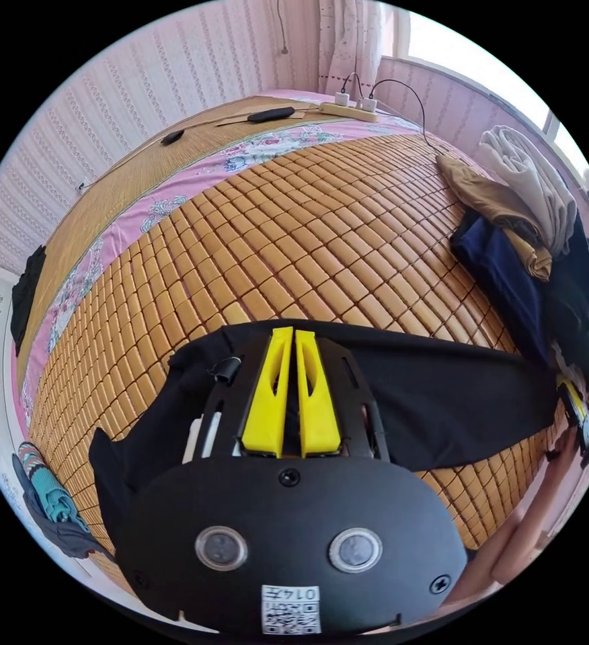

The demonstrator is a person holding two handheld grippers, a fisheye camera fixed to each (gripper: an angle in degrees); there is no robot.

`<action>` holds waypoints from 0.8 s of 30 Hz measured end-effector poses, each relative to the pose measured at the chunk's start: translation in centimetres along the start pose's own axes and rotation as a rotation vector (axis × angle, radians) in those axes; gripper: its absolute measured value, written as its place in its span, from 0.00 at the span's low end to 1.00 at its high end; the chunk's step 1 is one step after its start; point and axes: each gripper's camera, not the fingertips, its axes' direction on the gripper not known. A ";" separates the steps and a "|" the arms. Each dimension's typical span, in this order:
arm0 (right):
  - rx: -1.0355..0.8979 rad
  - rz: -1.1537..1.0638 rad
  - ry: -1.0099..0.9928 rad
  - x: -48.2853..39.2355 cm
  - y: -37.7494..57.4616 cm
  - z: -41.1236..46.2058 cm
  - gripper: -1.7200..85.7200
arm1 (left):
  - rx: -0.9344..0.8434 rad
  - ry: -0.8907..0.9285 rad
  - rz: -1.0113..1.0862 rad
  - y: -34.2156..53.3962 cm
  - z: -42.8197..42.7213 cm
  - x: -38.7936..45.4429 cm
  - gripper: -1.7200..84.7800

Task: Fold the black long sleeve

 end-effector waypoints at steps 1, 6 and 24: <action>0.009 0.025 -0.001 0.2 0.2 -0.1 0.02 | 0.003 0.009 -0.006 0.4 -1.1 -0.9 0.05; 0.119 0.206 -0.126 1.9 2.6 -1.4 0.05 | 0.105 0.047 -0.023 4.0 -8.6 -5.3 0.07; 0.229 -0.252 -0.397 -17.7 11.6 -11.2 0.02 | 0.128 0.057 -0.377 56.9 -41.0 -26.0 0.08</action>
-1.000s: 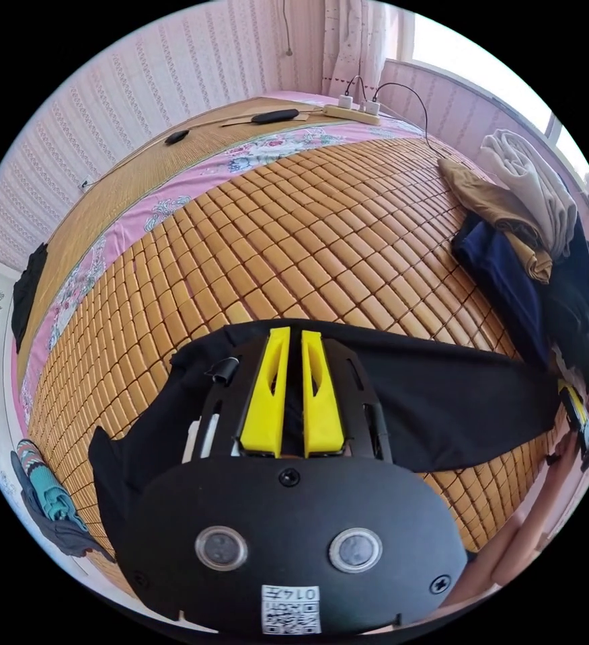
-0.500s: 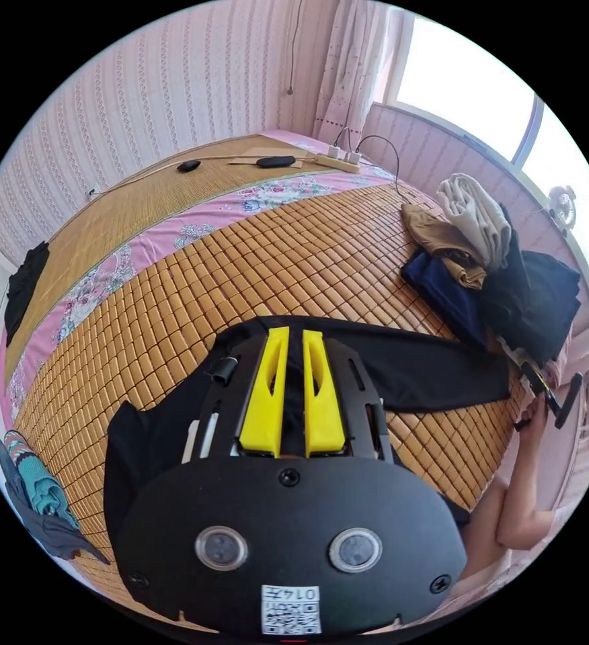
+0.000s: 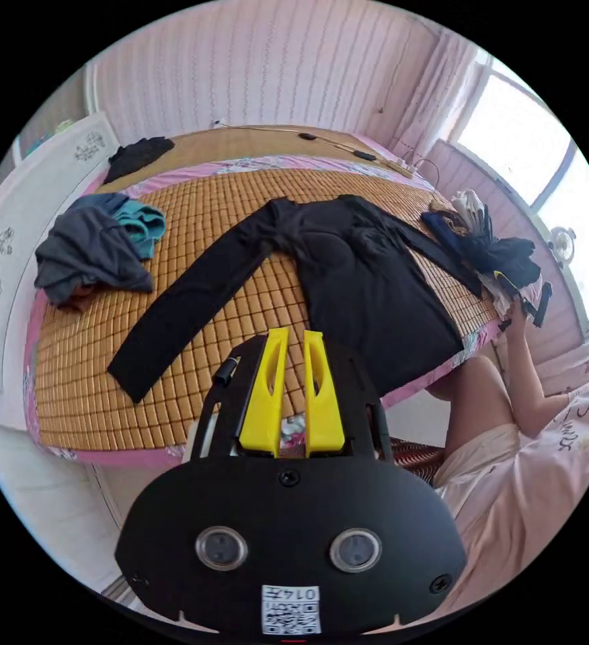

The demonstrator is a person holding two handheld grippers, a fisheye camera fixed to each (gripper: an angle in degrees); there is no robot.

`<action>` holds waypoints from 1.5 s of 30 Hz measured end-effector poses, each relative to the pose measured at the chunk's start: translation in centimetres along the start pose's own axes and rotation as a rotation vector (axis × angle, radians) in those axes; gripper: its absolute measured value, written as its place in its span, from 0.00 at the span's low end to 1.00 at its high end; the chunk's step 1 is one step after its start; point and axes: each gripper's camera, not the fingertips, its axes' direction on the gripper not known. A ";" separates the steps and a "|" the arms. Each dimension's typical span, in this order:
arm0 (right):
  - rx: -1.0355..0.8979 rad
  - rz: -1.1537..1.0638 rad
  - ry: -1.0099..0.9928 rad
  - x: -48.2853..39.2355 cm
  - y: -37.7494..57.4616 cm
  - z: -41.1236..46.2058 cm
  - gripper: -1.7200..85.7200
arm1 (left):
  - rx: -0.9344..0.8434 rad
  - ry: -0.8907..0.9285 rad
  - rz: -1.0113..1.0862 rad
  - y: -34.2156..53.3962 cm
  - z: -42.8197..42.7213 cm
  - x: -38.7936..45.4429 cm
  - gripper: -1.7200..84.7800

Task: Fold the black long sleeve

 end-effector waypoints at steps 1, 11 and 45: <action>-0.022 -0.025 -0.025 -1.5 0.3 0.2 0.02 | 0.019 -0.012 -0.061 2.1 -1.8 -2.6 0.08; -0.363 -0.523 -0.492 -30.5 6.5 3.5 0.07 | 0.195 0.018 -0.332 14.2 -12.1 -18.1 0.07; -0.544 -1.535 -0.368 -100.6 9.3 22.8 0.05 | 0.135 -0.069 -0.402 15.4 -21.4 -39.5 0.08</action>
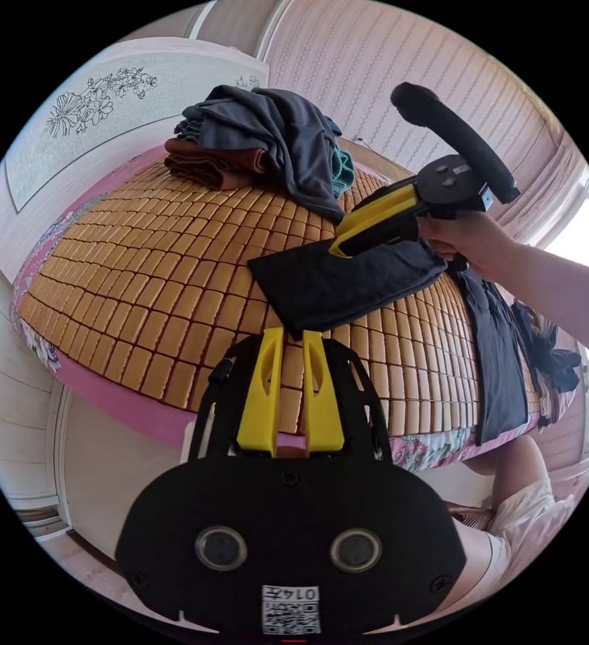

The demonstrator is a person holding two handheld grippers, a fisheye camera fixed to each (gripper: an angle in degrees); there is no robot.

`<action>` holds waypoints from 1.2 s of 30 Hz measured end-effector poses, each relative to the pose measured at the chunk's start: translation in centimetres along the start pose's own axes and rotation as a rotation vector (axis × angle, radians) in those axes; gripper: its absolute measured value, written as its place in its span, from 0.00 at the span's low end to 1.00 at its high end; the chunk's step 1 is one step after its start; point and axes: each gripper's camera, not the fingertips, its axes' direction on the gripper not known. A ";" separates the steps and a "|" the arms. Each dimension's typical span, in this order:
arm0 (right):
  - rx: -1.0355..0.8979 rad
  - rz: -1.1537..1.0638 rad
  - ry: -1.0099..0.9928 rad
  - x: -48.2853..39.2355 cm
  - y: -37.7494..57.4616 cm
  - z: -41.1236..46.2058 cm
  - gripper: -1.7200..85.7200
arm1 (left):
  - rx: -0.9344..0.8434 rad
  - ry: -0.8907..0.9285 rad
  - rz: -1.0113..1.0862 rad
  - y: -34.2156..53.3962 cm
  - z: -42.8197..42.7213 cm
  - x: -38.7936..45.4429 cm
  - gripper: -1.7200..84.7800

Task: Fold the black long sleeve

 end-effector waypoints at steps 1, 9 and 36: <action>0.022 -0.006 -0.023 0.0 -0.2 -0.2 0.04 | 0.001 0.011 -0.004 0.1 -0.3 -0.3 0.07; 0.037 -0.005 0.043 0.5 -0.9 -0.2 0.01 | 0.021 0.054 -0.001 1.2 -1.9 0.2 0.01; 0.376 0.862 -0.177 14.7 47.7 -12.0 0.06 | 0.063 0.384 0.668 8.9 -2.4 39.3 0.01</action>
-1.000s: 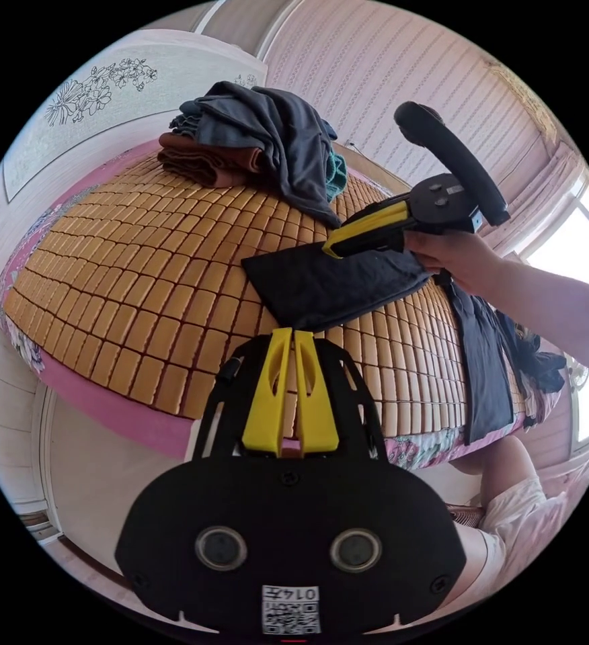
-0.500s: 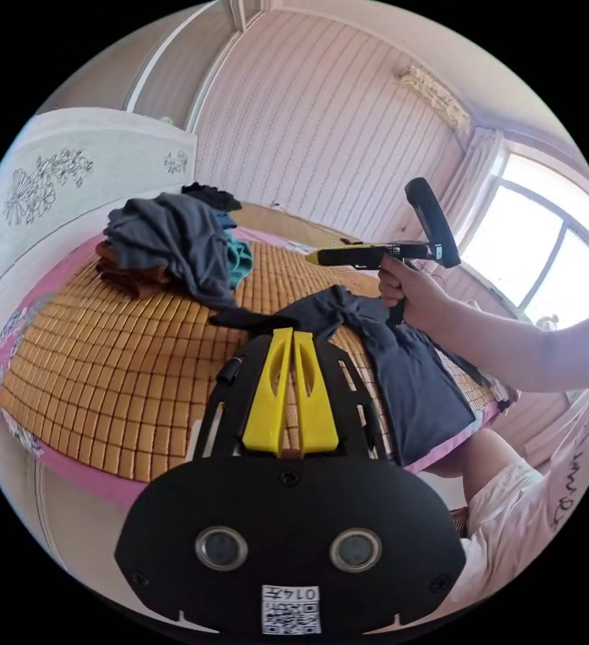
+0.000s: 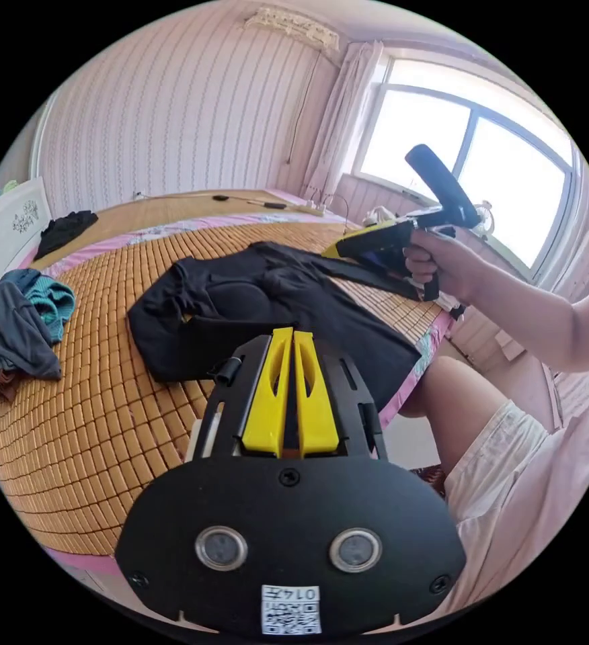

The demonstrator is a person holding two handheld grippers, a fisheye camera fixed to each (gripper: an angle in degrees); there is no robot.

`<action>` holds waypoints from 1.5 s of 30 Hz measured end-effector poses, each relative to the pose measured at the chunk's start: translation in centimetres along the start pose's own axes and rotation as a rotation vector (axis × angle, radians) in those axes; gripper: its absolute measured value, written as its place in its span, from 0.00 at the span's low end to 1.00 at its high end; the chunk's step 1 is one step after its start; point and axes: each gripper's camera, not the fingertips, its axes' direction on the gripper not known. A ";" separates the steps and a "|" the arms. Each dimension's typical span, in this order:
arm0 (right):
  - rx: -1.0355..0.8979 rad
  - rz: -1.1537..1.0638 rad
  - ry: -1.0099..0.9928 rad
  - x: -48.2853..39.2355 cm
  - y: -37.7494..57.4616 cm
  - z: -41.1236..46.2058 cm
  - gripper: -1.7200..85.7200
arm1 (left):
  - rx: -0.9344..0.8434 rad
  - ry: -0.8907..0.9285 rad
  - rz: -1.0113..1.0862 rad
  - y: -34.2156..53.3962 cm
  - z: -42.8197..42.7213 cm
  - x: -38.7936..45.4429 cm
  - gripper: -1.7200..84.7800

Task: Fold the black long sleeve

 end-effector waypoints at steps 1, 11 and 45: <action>-0.025 -0.010 -0.029 -0.1 -0.3 0.7 0.07 | -0.052 -0.011 0.002 0.7 1.9 0.8 0.01; -0.392 -0.108 0.040 -0.4 -2.6 11.8 0.09 | -0.186 -0.017 -0.042 2.8 8.7 2.5 0.01; -0.131 0.573 0.068 29.7 18.7 -11.7 0.02 | -0.153 0.360 0.274 -3.5 22.2 10.2 0.01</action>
